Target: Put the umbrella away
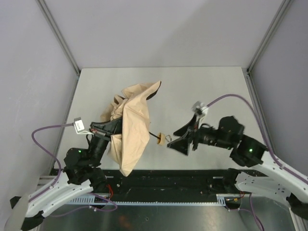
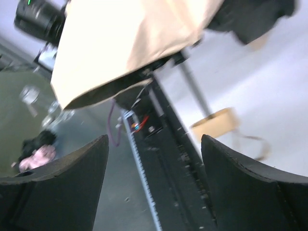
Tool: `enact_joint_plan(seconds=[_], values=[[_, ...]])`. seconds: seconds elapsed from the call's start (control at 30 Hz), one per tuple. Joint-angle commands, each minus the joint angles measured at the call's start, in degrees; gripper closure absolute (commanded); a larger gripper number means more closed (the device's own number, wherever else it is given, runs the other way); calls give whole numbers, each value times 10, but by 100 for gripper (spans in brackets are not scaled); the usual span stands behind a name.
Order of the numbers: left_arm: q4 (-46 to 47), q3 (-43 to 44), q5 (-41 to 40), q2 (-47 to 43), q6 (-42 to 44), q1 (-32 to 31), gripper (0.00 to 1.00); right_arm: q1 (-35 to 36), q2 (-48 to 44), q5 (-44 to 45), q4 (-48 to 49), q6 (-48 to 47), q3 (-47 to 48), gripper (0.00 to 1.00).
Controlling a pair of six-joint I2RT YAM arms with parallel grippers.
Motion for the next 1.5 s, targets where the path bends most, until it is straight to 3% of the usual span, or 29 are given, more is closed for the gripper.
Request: enact_joint_plan(seconds=[0.0, 0.13, 0.3, 0.47, 0.67, 0.87, 1.17, 1.47], values=[[35, 0, 109, -29, 47, 4, 100, -95, 5, -51, -77, -84, 74, 19], [15, 3, 187, -24, 37, 3, 100, -114, 85, -104, -44, -139, 144, 17], [-1, 13, 259, -9, 23, 3, 100, -43, 161, -72, -75, -213, 230, 11], [-3, 22, 300, 6, 25, 4, 100, 5, 201, -40, -100, -251, 251, 8], [-2, 39, 322, 18, 25, 3, 100, 33, 232, -73, -92, -256, 246, 1], [8, 63, 337, 33, 7, 4, 100, 44, 255, -60, -69, -239, 232, 1], [79, 71, 357, 61, -36, 3, 100, 47, 254, -134, 118, -157, 146, 1], [132, 76, 385, 88, -49, 3, 100, 19, 253, -141, 152, -132, 112, 1]])
